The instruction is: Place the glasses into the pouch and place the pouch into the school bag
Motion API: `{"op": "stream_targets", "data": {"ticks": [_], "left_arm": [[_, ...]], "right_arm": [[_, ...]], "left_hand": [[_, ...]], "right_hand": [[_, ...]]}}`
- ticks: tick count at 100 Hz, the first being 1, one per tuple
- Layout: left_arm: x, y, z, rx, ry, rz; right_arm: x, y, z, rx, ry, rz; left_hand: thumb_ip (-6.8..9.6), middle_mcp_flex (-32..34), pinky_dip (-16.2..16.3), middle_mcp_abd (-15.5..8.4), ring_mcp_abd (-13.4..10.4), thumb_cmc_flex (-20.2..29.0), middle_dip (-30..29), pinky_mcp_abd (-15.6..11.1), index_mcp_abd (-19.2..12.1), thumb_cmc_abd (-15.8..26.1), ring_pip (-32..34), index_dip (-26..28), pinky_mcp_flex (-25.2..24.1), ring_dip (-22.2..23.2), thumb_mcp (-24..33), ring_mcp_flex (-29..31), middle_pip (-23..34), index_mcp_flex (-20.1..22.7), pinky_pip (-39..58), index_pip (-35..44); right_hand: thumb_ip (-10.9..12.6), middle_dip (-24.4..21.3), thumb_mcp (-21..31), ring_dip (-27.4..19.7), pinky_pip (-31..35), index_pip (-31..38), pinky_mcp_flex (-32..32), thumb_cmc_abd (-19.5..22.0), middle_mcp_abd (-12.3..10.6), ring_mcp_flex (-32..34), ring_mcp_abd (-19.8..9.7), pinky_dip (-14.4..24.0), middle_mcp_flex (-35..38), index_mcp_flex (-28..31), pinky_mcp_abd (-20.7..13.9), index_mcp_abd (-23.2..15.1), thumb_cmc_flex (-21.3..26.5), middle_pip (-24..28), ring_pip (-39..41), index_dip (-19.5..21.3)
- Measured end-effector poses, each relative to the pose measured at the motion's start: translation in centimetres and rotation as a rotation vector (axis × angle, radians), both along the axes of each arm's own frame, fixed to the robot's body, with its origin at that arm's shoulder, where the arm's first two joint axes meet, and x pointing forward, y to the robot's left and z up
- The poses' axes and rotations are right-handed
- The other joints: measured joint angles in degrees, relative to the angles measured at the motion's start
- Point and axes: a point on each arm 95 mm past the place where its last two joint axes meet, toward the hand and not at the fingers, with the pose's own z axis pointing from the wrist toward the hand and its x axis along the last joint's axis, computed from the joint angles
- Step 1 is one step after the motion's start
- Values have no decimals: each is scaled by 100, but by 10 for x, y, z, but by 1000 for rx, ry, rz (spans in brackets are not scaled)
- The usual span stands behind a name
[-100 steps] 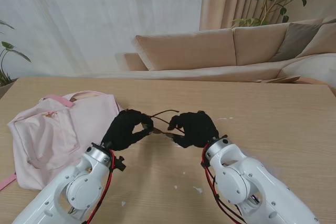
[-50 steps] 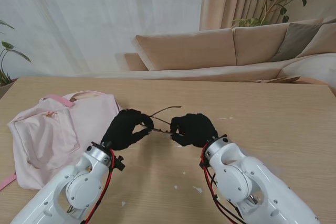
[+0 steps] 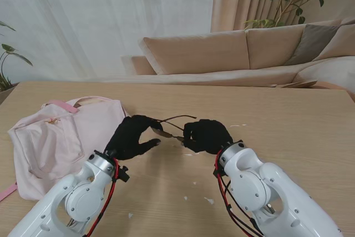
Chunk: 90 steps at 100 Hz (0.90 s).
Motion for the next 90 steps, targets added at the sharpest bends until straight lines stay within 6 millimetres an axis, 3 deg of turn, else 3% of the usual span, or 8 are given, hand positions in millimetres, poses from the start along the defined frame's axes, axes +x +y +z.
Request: {"op": "stream_targets", "data": {"ticks": [12,21,35,46,55,62,76,90], "left_arm": [[-1,2,2,1,4,-3],[-1,4,4,3,1,-5],[-3,9,7,8,-7,-7],[-5,13,10,4,-7,-10],[-6,16,12,-3,-6,-10],[-7,18,14,-12,-5,-9],[-8,20,17,-30,-7,-10],[-8,20,19,-35,-13,-3]], "right_arm": [[0,-1,1,-8,14,-3],[1,-2,0,-3,26,-20],[3,-3,1,-2,40,-30],[5,-4,1,2,48,-38],[6,-4,2,0,49,-41],[6,-5,2,0,47,-45],[8,-7,0,3,40,-54],[8,-8,0,9,27,-57]], "left_hand": [[0,-139,5,9,0,-242,-13,0,-109,-11,-96,204,-45,0,224,-76,-23,-265,-66,-70],[0,-143,5,13,1,-274,-82,1,-731,-11,-156,307,-69,0,225,-77,-84,-340,-148,-73],[64,-180,5,19,2,-283,-157,50,-1192,-11,-306,341,-86,-60,225,-131,-272,-346,-248,-356],[73,-298,5,25,3,-355,-224,51,-1290,-11,-371,341,-137,-66,230,-135,-396,-495,-388,-559],[128,-452,6,13,3,-424,-288,51,-1412,-11,-437,506,-141,-66,236,-138,-513,-1021,-477,-478],[129,-707,15,-123,2,-428,-291,51,-1429,-11,-520,764,-153,-66,236,-206,-592,-1455,-529,-214],[129,-869,71,-258,2,-493,-288,51,-1369,-12,-517,762,-156,-67,241,-212,-549,-1461,-533,-577],[129,-981,73,-318,-4,-642,-288,51,-912,-11,-612,450,-204,-67,241,-282,-580,-1498,-680,-1876]], "right_hand": [[3,87,-1,26,7,4,-7,1,27,0,0,10,-1,-2,0,21,0,74,64,133],[14,133,-1,78,12,7,-12,1,94,0,0,65,-69,-4,0,49,0,102,96,203],[14,146,-1,81,74,8,-12,1,178,0,3,68,-69,-4,0,51,0,135,146,265],[14,174,-1,83,76,43,-12,55,207,0,8,70,-69,-88,0,82,20,143,159,340],[14,221,-1,85,84,51,-12,168,233,0,10,78,-69,-145,0,98,63,149,215,408],[14,283,-1,109,150,52,0,184,233,0,10,87,-69,-146,0,106,65,238,229,440],[-6,355,-10,164,211,52,14,195,241,0,10,141,-69,-148,2,110,127,291,300,549],[-17,431,-84,231,275,52,80,238,241,60,13,198,-66,-149,2,113,183,375,425,625]]}}
